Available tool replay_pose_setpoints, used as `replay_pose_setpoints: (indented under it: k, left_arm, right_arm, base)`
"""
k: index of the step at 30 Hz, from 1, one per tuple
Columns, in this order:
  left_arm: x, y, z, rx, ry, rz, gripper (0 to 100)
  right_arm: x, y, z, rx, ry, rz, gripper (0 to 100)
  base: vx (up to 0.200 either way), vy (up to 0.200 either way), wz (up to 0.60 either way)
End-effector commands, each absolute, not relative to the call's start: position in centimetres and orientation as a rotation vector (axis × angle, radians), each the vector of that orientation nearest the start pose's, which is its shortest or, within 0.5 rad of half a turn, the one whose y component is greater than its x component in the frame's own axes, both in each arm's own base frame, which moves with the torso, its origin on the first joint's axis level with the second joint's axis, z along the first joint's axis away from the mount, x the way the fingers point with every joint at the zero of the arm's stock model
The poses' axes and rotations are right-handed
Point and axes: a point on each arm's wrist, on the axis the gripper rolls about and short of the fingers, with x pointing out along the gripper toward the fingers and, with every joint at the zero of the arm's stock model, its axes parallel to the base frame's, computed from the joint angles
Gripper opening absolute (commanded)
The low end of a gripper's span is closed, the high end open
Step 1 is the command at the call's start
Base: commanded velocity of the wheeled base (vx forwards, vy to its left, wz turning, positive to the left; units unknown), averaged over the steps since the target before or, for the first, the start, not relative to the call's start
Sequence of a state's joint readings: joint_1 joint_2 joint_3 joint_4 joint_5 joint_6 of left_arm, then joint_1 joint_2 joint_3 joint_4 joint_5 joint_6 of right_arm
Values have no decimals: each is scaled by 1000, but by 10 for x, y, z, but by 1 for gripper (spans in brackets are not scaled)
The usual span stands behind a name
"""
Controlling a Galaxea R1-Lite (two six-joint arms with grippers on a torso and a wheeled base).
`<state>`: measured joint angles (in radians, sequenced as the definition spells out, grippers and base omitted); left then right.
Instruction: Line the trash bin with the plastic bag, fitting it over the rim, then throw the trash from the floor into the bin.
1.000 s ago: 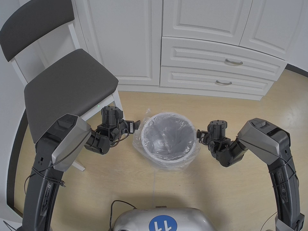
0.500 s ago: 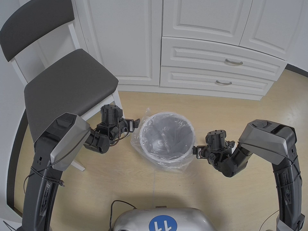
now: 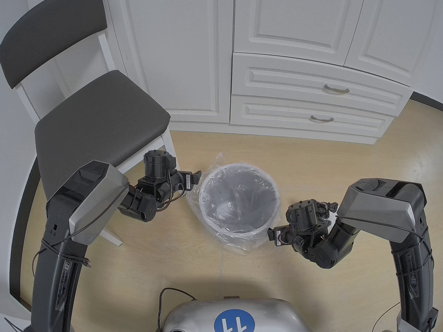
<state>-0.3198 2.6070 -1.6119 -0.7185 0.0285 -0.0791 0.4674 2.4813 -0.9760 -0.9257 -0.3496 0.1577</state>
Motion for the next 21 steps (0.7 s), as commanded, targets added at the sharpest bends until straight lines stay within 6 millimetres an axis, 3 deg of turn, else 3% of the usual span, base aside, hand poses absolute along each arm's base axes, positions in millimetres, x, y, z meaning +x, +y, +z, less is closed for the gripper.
replay_pose_setpoints:
  k: [1, 5, 12, 21]
  left_arm:
    - [481, -164, 29, -26, 284, -290, 100]
    - [465, -168, 43, -19, 292, -314, 100]
    - [437, -175, 56, 16, 325, -362, 100]
    - [410, -173, 35, 141, 429, -466, 100]
  right_arm:
    - [359, 170, -40, -125, 567, 91, 100]
    - [339, 161, -31, -175, 608, 170, 100]
    - [329, 155, -15, -210, 597, 187, 100]
    - [325, 152, -12, -237, 599, 194, 100]
  base:
    - [0, 0, 0]
    - [0, 0, 0]
    - [0, 0, 0]
    - [0, 0, 0]
